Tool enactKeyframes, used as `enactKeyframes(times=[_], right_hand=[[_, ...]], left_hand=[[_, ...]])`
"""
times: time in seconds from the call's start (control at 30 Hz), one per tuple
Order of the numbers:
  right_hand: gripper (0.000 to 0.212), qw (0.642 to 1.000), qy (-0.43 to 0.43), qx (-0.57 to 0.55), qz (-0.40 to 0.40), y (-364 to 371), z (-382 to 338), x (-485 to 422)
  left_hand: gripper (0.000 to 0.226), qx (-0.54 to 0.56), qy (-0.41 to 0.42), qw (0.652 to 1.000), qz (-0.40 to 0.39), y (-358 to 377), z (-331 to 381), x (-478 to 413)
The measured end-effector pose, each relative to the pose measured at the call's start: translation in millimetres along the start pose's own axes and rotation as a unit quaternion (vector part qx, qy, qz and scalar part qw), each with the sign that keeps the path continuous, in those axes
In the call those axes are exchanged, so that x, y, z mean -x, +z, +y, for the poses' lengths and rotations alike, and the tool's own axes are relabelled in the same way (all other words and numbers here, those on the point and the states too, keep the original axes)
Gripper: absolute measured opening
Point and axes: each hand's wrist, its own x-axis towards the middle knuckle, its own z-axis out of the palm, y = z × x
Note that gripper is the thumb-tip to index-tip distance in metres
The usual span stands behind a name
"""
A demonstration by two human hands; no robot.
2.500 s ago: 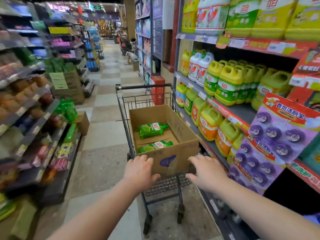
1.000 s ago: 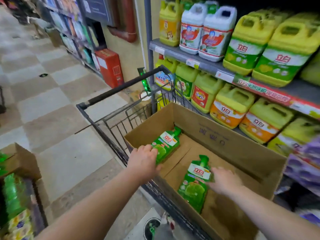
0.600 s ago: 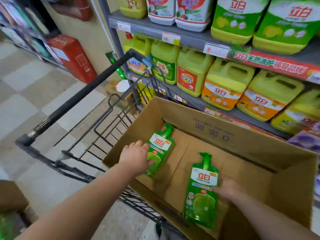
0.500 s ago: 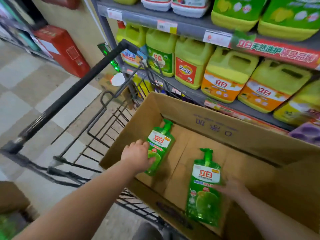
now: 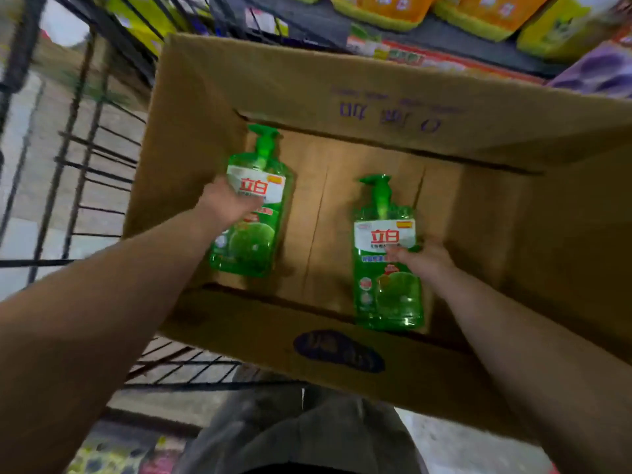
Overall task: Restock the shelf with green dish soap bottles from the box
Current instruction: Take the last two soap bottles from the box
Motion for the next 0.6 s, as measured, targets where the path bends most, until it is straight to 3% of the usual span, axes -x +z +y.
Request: enactKeyframes(times=[0.1,0.2,0.37,0.47,0.6], right_hand=[[0.057,1.000,0.021,-0.022,0.001,7,-1,-3],[0.056,0.998,0.041,-0.038,0.005,12,-5,-7],[0.124,0.996,0.074,-0.027,-0.047,26,22,-47],[0.127,0.993,0.101,-0.030,-0.047,28,19,-46],[0.119,0.992,0.104,-0.045,-0.064,31,21,-48]], left_hand=[[0.088,0.042,-0.046,0.998,0.030,10,7,-12],[0.095,0.002,-0.087,0.995,0.049,15,19,-17],[0.092,-0.037,-0.079,0.996,0.014,20,19,-23],[0.092,-0.037,-0.052,0.998,-0.009,23,19,-25],[0.087,0.106,-0.042,0.991,-0.067,24,19,-32]])
